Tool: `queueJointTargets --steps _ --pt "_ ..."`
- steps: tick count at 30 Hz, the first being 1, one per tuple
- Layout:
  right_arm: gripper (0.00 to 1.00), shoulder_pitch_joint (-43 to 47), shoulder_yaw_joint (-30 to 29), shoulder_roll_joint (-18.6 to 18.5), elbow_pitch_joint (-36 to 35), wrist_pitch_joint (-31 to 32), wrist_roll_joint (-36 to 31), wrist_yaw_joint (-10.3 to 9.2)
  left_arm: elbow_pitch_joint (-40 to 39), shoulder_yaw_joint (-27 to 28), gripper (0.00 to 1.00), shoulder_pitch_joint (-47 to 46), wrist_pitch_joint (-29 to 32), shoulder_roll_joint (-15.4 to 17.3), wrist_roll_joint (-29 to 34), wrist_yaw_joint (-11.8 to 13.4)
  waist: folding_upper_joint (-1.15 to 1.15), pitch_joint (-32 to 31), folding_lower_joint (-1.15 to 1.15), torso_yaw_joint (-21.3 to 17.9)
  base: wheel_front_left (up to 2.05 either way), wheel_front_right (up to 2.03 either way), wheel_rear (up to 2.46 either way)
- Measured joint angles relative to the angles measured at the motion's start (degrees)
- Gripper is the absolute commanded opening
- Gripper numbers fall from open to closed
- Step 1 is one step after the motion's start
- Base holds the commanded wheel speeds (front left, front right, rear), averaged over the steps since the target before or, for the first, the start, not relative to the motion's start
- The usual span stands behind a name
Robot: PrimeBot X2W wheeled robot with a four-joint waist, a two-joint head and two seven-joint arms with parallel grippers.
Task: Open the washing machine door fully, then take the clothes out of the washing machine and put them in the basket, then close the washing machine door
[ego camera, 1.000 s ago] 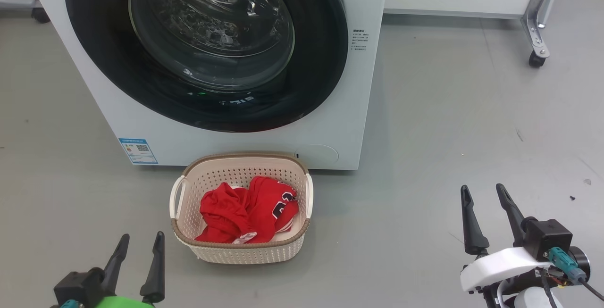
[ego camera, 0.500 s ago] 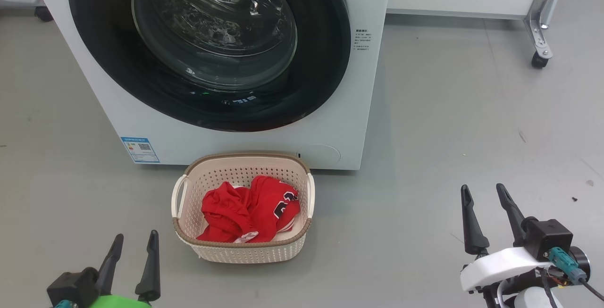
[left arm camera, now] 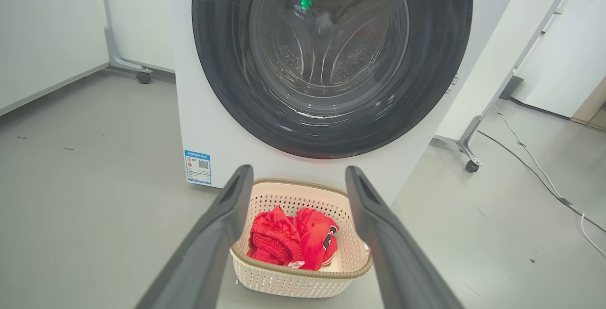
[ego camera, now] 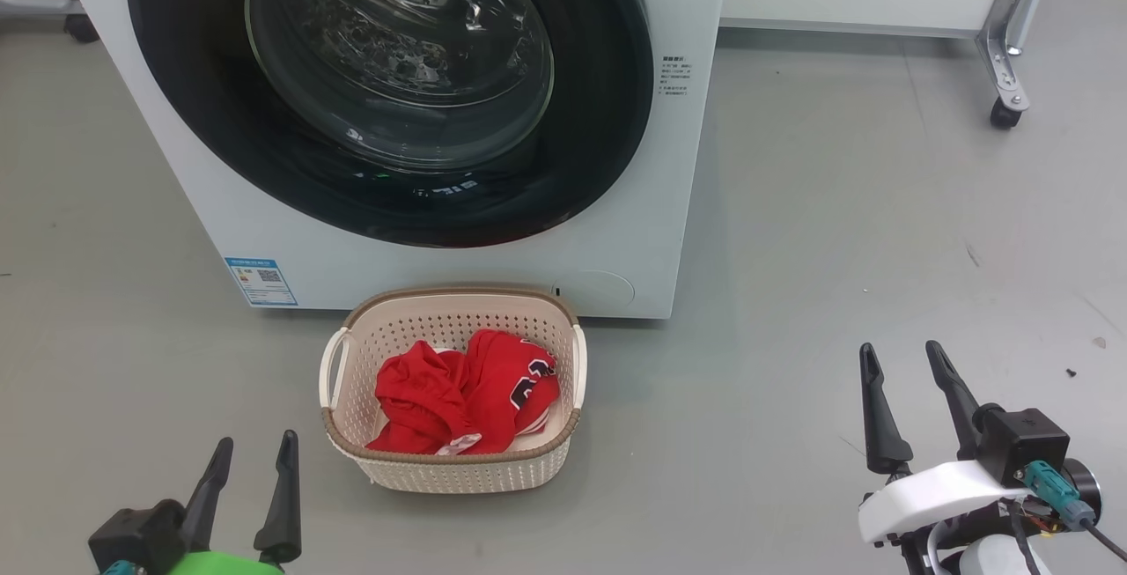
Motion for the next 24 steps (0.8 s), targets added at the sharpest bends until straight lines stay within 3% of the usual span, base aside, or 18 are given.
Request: queueJointTargets --steps 13,14,24 --pt "1.0 0.1 0.0 0.0 0.0 0.0 0.0 0.01 -0.1 0.5 1.0 0.0 0.0 0.0 -1.8 0.0 0.0 -0.2 0.0 0.1 0.0 0.0 0.0" --pt "0.0 0.1 0.0 0.1 0.0 0.0 0.0 0.02 -0.2 0.5 0.0 0.0 0.0 0.0 -1.9 0.0 0.0 -0.2 0.0 0.1 0.0 0.0 0.0" --pt "0.0 2.0 -0.2 0.9 3.2 0.6 1.2 0.0 2.3 0.0 0.0 1.2 0.8 -1.6 -3.2 0.0 0.0 -0.2 0.0 0.0 0.0 0.0 0.0"
